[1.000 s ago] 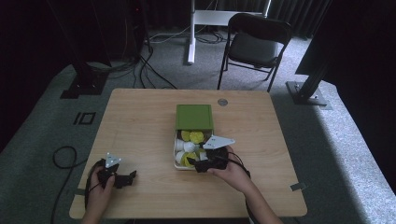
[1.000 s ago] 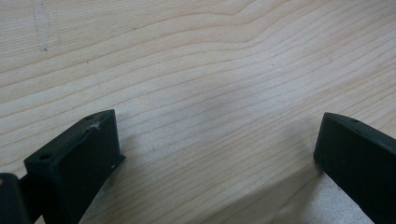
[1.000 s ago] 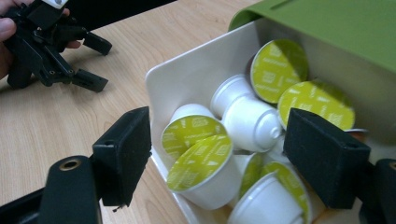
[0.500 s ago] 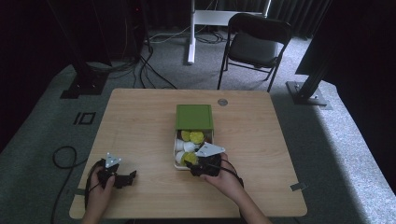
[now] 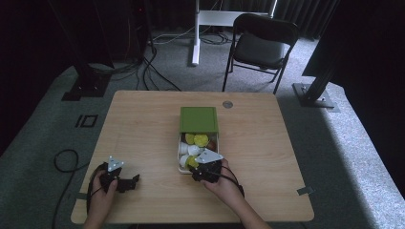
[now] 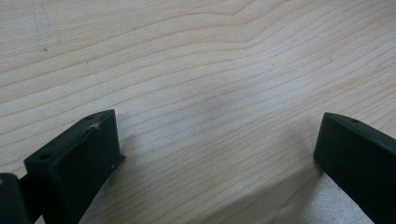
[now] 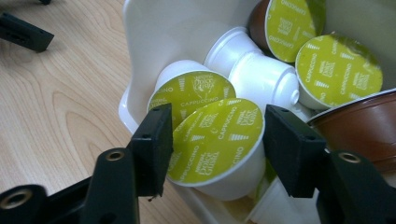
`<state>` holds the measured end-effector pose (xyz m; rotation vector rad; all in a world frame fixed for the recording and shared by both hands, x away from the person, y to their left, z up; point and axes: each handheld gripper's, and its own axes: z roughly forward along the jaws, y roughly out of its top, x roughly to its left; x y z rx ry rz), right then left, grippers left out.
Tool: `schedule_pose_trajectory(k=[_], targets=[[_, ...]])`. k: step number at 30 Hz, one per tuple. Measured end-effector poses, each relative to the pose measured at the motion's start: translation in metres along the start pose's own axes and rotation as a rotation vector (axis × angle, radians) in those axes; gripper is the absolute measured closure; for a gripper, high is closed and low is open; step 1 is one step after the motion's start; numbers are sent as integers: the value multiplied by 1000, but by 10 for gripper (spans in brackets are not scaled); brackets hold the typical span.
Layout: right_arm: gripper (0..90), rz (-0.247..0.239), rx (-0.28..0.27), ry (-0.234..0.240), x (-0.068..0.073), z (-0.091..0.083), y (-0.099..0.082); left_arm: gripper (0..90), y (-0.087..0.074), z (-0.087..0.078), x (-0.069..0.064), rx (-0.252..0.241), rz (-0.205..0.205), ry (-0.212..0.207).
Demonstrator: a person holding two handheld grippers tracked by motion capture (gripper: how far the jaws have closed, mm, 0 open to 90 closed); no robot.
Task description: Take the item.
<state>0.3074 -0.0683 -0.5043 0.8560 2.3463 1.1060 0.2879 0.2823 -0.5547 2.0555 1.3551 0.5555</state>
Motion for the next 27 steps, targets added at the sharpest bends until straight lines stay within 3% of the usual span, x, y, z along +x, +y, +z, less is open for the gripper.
schedule_pose_trajectory(k=[9,19,27], targets=[[373,64,-8,16,1,7,-2,13,0,0,0,0,0,0],[402,45,-35,15,1,8,-5,14,0,0,0,-1,-1,0],[403,61,-51,39,-3,2,-1,14,0,0,0,-1,-1,0]])
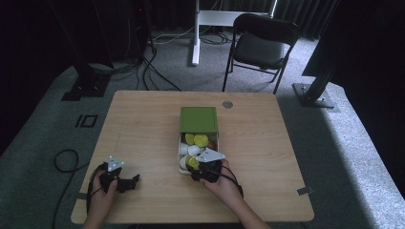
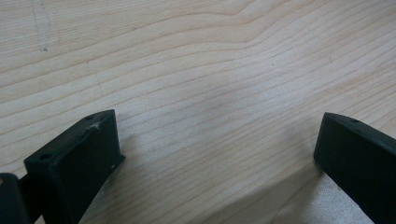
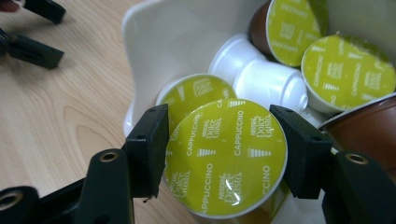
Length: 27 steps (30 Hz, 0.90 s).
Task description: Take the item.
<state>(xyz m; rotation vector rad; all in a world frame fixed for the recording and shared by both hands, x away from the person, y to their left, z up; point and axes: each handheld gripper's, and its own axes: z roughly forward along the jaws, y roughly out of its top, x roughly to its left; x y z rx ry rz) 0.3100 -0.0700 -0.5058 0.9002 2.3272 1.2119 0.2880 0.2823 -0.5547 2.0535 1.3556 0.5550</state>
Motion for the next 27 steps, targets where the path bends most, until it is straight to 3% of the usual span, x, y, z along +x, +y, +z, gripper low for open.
schedule_pose_trajectory(k=[17,27], targets=[[404,32,-103,19,-20,-25,31,13,0,0,0,-2,-1,1],[404,49,-185,-69,-51,-48,51,14,0,0,0,0,1,1]])
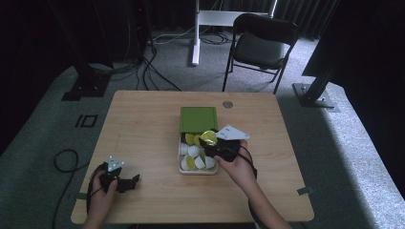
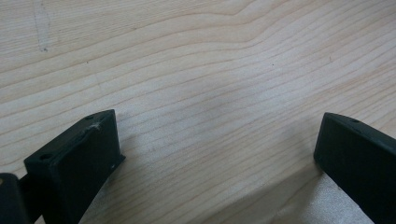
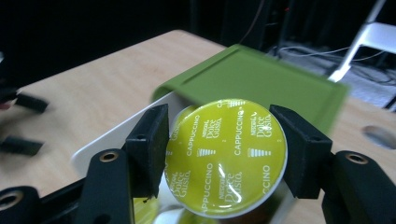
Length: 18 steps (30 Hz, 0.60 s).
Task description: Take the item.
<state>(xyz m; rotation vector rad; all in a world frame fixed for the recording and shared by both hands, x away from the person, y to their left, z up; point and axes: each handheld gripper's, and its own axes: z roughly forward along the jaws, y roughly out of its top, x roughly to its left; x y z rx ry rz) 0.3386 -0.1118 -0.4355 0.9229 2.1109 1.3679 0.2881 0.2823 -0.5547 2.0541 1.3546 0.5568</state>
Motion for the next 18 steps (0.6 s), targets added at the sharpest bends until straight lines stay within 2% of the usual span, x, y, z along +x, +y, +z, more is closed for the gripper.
schedule_pose_trajectory(k=[2,3,4,7,8,9,11,18], targets=[[404,6,-9,-11,-4,-2,2,14,0,0,0,0,0,0],[404,23,-31,-41,-17,-6,8,13,0,0,0,0,0,0],[404,24,-34,-55,-21,-7,9,13,0,0,0,1,1,0],[404,38,-43,-85,-33,-7,9,13,0,0,0,0,0,0],[404,38,-43,-85,-33,-7,9,13,0,0,0,0,0,0],[404,34,-44,-114,-41,-6,7,13,0,0,0,2,2,0],[404,38,-48,-127,-45,-5,6,13,0,0,0,1,1,0],[404,111,-27,-189,-76,4,-15,13,0,0,0,1,1,0]])
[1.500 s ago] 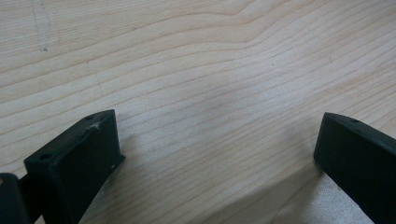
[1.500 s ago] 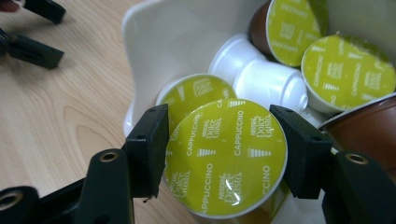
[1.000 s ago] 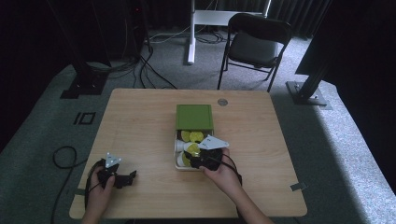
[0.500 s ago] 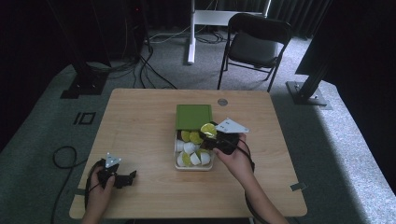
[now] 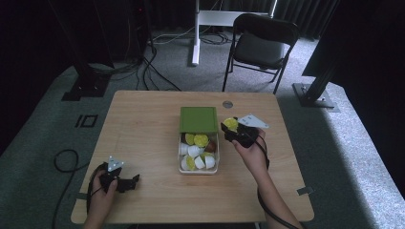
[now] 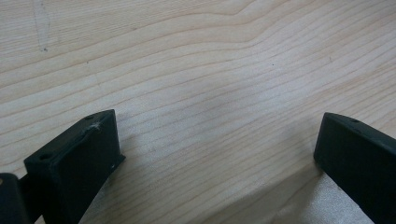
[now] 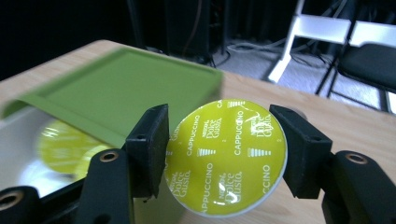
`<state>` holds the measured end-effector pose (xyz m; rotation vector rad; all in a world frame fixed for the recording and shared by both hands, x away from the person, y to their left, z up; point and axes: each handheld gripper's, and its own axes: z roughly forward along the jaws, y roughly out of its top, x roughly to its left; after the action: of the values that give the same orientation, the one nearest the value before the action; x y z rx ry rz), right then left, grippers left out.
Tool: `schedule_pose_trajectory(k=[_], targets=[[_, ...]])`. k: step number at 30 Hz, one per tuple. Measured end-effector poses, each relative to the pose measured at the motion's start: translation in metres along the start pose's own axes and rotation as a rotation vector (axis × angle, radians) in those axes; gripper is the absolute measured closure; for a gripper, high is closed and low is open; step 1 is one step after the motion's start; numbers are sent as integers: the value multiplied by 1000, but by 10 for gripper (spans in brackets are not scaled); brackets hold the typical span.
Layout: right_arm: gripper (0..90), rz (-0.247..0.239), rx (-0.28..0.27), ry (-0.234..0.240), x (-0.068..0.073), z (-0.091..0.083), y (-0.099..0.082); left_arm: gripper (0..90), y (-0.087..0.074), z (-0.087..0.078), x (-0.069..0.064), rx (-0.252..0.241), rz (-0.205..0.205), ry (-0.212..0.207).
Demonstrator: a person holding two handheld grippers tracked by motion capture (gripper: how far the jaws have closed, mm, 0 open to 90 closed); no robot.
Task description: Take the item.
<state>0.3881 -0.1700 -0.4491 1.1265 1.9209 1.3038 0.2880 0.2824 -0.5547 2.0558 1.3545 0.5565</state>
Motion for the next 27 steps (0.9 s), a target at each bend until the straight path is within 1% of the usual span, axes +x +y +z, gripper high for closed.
schedule_pose_trajectory(k=[4,6,8,10,12,13,14,15,17,19,20,23,27], targets=[[403,24,19,-32,-16,9,-11,14,0,0,0,0,-2,0],[403,29,13,-30,-23,14,-17,13,0,0,0,0,-2,-1],[403,28,32,-55,-29,20,-23,13,0,0,0,0,-1,-1],[403,46,48,-61,-35,25,-28,13,0,0,0,0,-2,0],[403,47,63,-79,-39,30,-34,13,0,0,0,0,-2,-1],[403,64,66,-81,-42,32,-36,13,0,0,0,0,-1,-1],[403,64,66,-81,-42,32,-36,13,0,0,0,0,-1,-1],[403,83,85,-94,-49,40,-43,13,0,0,0,0,-2,0],[403,97,94,-96,-53,45,-47,13,0,0,0,0,-2,-1],[403,98,99,-101,-55,48,-49,13,0,0,0,0,-1,-1],[403,109,107,-107,-58,52,-52,13,0,0,0,0,-1,-1],[404,113,124,-117,-61,58,-56,13,0,0,0,0,-2,-1],[403,134,151,-119,-64,67,-65,13,0,0,0,0,-2,-1]])
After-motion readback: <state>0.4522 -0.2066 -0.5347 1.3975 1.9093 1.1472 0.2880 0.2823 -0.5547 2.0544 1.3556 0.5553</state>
